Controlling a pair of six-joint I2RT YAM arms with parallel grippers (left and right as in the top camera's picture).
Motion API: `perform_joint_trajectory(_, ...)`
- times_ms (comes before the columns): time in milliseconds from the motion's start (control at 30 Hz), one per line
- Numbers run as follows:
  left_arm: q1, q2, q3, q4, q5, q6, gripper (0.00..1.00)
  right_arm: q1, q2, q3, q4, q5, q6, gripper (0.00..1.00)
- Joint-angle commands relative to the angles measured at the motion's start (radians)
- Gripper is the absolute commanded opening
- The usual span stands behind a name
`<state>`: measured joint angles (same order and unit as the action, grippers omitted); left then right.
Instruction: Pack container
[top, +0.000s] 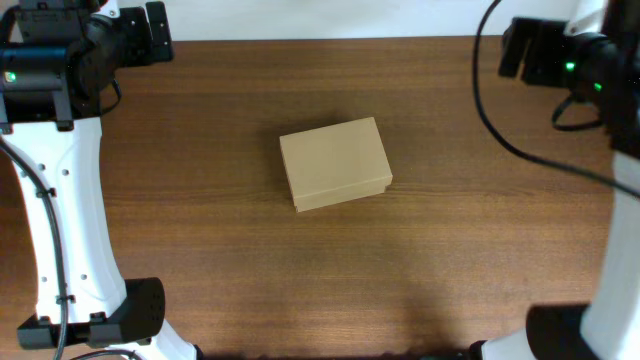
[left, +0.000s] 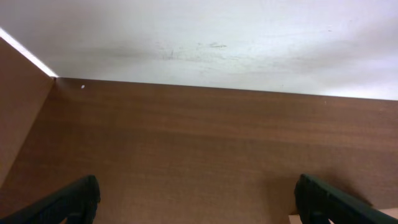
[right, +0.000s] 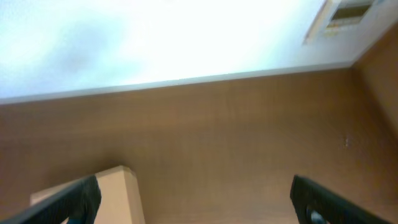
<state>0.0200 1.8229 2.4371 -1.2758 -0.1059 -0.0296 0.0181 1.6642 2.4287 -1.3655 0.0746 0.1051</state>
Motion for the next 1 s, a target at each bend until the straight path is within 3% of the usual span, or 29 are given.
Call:
perform_joint_trajectory(0,0.003,-0.019,0.014,-0.002,-0.008,0.008,1.0,-0.005,-0.186,-0.054,0.085,0.005,0.005,0.99)
perform_joint_trajectory(167,0.003,-0.019,0.014,-0.002,-0.008,0.008,1.0,-0.005,-0.455,-0.323,0.298,0.006,0.005,0.99)
perform_joint_trajectory(667,0.003,-0.019,0.014,-0.002,-0.008,0.008,1.0,-0.007,-1.316,-1.507,0.904,0.009,0.005,0.99)
perform_joint_trajectory(967,0.003,-0.019,0.014,-0.002,-0.008,0.008,1.0,-0.051,-1.598,-1.907,1.048,0.017,0.007,0.99)
